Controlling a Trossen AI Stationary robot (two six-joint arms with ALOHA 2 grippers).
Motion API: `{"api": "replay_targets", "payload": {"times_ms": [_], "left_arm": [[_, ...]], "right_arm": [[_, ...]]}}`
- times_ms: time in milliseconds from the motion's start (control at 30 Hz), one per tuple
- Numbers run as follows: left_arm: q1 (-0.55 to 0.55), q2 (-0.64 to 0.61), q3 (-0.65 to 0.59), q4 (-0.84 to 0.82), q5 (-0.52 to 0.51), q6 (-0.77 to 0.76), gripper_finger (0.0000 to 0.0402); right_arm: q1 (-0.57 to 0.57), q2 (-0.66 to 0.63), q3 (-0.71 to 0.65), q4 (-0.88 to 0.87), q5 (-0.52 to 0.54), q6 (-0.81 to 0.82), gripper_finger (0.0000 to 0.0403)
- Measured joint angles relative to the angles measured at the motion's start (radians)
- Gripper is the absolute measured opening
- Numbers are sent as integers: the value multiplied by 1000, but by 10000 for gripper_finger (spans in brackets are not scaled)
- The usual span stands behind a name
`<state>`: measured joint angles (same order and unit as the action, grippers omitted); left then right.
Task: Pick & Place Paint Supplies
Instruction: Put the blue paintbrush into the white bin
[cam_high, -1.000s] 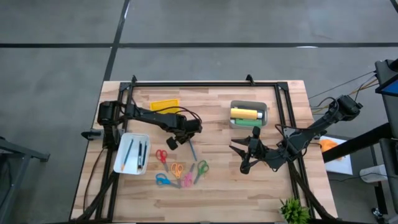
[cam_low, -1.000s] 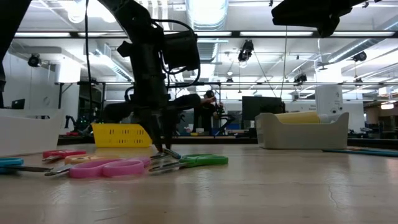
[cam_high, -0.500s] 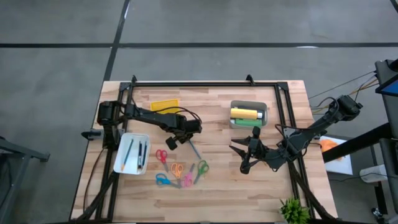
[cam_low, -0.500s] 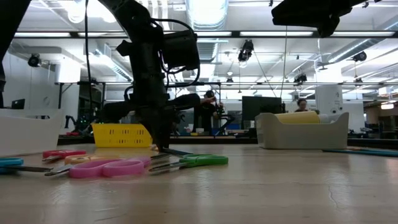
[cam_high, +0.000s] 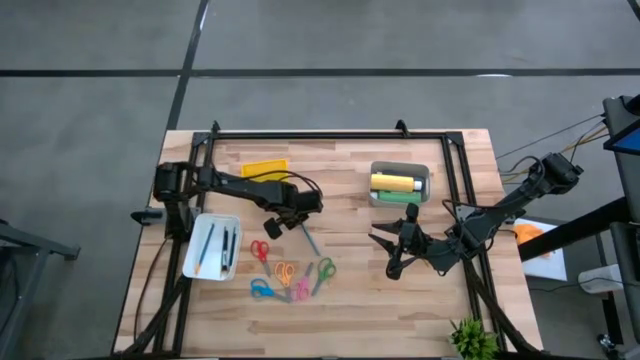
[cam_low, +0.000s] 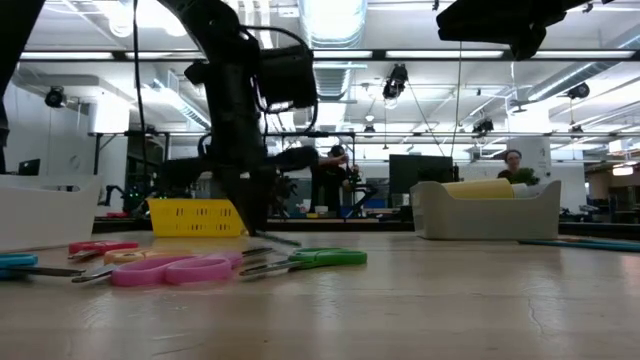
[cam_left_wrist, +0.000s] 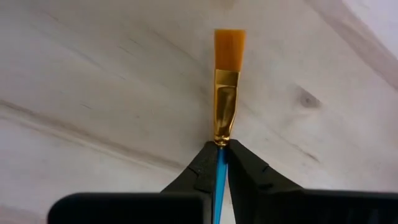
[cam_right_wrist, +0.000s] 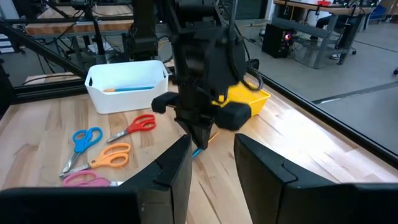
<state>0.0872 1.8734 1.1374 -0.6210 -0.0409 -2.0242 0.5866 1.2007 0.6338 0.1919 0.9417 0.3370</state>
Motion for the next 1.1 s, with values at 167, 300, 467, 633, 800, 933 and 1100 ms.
{"api": "replay_targets", "payload": {"times_ms": [167,300,467,633,800,933,1100], "left_arm": [[-5,-59,0,-40,1,82,23],[-7,-126,0,-82,6,212,23],[-7,-224,1,-166,7,411,23],[-7,-343,2,-345,4,474,23],[-24,-450,2,-546,-3,484,23],[-77,-518,2,-686,-35,478,23],[-203,-561,2,-826,-87,375,23]], "right_arm": [[0,0,0,0,0,0,120],[0,0,0,0,0,0,120],[0,0,0,0,0,0,120],[0,0,0,0,0,0,120],[0,0,0,-1,0,0,120],[0,0,0,-1,0,0,120],[0,0,0,0,0,0,120]]}}
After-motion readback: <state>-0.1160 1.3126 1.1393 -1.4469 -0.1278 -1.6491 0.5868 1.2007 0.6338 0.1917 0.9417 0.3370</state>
